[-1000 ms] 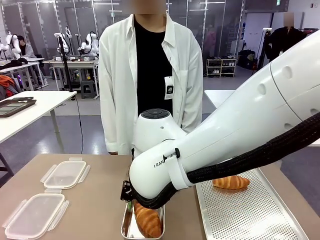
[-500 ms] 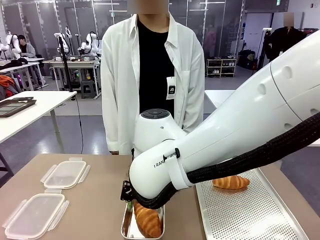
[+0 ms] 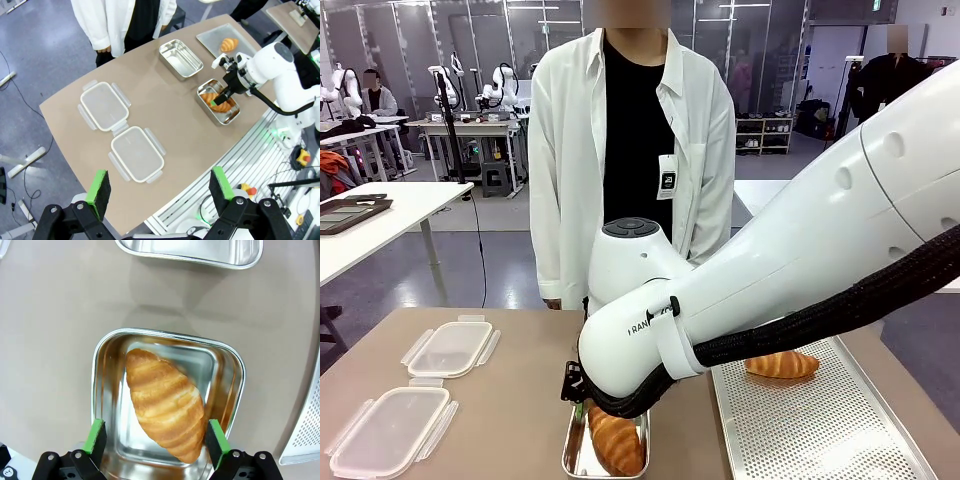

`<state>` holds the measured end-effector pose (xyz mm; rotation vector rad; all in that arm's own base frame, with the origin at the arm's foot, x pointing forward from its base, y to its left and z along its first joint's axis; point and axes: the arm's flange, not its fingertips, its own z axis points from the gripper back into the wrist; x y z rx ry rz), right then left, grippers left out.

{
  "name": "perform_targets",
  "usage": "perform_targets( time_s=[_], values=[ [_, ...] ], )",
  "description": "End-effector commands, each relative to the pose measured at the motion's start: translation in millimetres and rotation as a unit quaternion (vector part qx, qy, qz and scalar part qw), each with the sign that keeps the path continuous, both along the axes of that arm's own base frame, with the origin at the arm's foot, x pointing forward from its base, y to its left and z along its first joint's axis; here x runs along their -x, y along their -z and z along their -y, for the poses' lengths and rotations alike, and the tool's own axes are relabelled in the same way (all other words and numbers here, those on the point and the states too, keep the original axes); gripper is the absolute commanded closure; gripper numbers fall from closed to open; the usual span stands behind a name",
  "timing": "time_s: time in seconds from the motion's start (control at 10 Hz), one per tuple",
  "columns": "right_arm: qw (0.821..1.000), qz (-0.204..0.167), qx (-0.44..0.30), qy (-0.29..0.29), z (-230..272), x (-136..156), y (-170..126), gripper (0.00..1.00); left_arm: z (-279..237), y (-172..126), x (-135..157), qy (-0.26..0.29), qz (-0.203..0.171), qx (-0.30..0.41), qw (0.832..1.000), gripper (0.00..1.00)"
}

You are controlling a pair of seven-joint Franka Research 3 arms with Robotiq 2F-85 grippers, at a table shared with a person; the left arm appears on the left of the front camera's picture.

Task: Place the bread into the airtight container.
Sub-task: Pick up a Butter Roll and place it into an empty Airtight Container.

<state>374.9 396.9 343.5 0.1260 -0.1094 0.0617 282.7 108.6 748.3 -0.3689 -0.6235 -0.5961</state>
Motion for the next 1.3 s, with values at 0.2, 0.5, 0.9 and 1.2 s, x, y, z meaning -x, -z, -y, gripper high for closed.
perform_targets(
  time_s=[0.2,0.5,0.9,1.2],
  values=[
    [0.998,-0.005,0.001,-0.055,14.2,4.2,-42.0,0.00,0.8,-1.2,1.5,0.010,0.006,-0.001,1.000,0.00],
    [0.992,-0.039,-0.009,-0.116,58.9,20.4,-128.2,0.00,0.8,-1.2,1.5,0.010,0.006,-0.001,1.000,0.00],
    [0.980,0.009,0.019,-0.200,175.1,61.5,-254.3,0.00,0.8,-1.2,1.5,0.010,0.006,-0.001,1.000,0.00],
    [0.969,0.101,-0.015,-0.226,291.4,76.7,-321.1,0.00,0.8,-1.2,1.5,0.010,0.006,-0.001,1.000,0.00]
  ],
)
